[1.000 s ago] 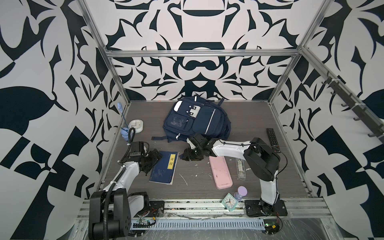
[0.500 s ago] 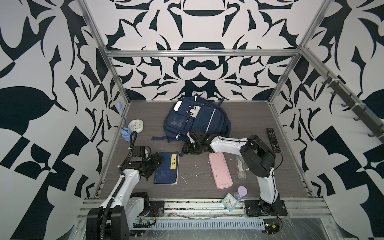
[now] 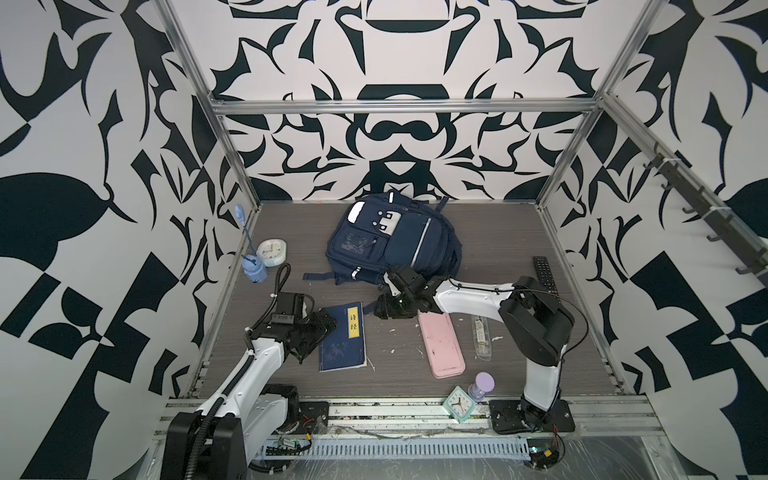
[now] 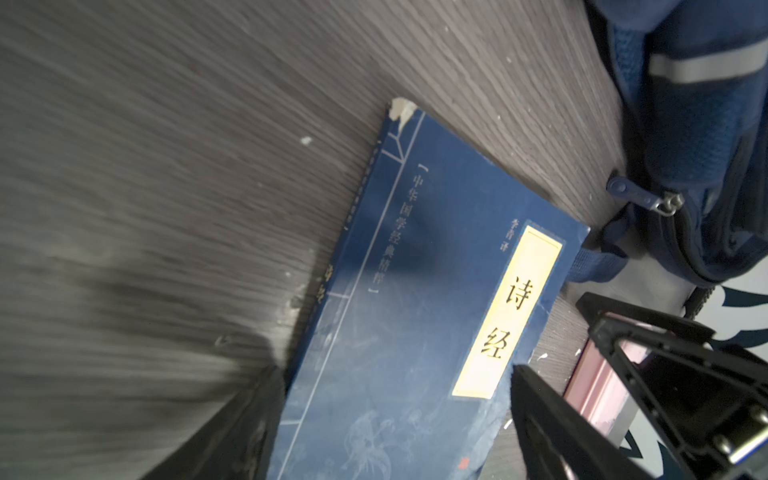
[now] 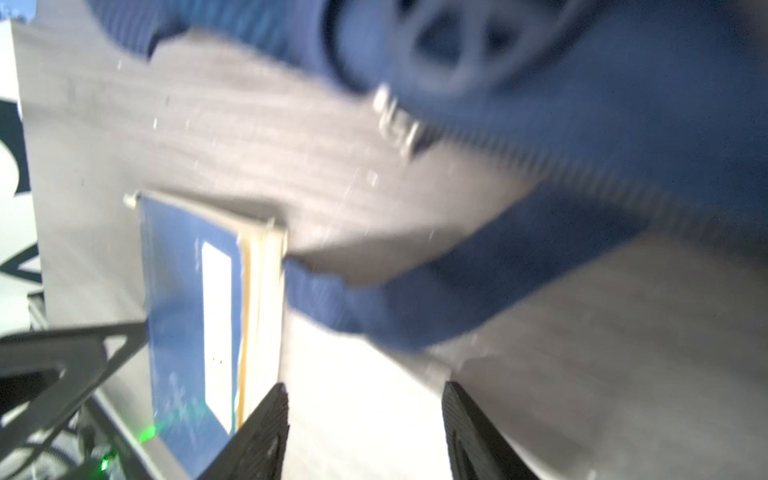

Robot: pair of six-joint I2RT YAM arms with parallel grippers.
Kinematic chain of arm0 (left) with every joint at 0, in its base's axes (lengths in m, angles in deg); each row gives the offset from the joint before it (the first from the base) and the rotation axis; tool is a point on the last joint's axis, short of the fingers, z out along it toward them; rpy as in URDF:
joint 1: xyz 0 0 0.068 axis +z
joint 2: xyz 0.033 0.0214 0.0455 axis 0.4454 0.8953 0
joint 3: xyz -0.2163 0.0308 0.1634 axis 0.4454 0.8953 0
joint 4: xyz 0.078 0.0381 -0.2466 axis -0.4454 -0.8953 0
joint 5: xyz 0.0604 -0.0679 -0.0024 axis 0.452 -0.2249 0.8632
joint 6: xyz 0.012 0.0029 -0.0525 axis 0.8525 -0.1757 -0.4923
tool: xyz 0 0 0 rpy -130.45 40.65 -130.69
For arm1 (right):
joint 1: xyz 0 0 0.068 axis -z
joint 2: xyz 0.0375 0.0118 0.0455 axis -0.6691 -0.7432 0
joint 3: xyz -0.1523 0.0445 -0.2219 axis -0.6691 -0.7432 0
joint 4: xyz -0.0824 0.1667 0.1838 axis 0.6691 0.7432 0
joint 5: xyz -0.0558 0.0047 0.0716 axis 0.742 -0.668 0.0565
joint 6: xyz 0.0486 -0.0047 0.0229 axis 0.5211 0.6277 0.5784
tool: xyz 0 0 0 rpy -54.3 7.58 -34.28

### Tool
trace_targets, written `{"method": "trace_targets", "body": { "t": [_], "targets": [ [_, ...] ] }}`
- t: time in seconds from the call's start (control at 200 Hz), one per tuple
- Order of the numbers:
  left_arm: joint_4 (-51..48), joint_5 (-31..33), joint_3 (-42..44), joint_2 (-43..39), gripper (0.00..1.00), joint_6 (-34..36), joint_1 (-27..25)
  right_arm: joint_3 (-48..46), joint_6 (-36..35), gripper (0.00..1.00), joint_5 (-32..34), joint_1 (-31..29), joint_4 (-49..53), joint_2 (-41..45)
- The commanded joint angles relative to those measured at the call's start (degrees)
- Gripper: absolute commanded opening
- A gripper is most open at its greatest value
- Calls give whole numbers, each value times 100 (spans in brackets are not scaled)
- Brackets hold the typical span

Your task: Pack the student bag

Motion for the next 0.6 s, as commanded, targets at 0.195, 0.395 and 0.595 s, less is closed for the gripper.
{"method": "trace_targets", "body": {
  "t": [0.195,0.395,0.595],
  "targets": [
    [217,65,-5,460,87,-86,-616,-17,157,60,-464,-304,-337,70],
    [322,52,99,327,86,-95,-666,223,183,60,-580,-366,-357,-275],
    [296,100,211,273,86,-51,-663,364,179,54,-609,-381,-286,-496]
  ]
}}
